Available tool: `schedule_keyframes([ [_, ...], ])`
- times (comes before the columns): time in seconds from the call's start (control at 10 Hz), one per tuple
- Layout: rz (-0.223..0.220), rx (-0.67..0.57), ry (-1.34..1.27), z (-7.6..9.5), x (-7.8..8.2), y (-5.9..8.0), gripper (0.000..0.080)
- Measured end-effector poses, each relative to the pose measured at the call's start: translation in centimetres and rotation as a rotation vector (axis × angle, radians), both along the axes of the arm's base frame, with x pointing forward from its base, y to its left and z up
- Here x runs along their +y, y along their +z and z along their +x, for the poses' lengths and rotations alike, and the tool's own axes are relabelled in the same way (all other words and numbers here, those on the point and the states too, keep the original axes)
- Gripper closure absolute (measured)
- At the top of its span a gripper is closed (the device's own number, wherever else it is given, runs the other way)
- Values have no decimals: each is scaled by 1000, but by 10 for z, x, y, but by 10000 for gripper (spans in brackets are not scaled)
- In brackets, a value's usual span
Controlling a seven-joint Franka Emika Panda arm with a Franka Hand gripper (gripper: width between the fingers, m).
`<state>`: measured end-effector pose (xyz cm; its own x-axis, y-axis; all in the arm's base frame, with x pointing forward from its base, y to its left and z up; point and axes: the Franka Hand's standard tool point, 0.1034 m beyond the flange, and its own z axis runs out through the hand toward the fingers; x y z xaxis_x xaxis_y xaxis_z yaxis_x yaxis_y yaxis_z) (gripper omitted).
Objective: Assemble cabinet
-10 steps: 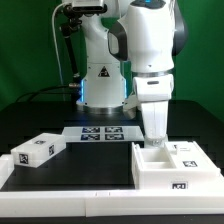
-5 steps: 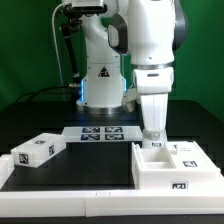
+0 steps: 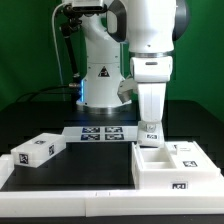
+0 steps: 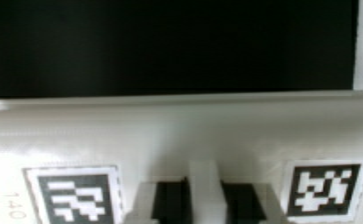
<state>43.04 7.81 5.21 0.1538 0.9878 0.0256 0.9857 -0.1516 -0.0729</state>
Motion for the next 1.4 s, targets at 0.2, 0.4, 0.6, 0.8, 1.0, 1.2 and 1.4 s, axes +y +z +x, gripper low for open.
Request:
schedule_keyframes([
  [0.2,-14,34,0,1,-3,2,729],
  [0.4,-15,43,-1,0,-4,1,729],
  [0.6,-15,43,1,1,-4,1,729],
  [0.8,-22,37,18,3,-6,9,729],
  [1.0,-28,36,19,-3,-8,11,729],
  [1.2,-27,34,17,-4,-8,10,729],
  [1.4,-17,6,14,-2,-6,9,729],
])
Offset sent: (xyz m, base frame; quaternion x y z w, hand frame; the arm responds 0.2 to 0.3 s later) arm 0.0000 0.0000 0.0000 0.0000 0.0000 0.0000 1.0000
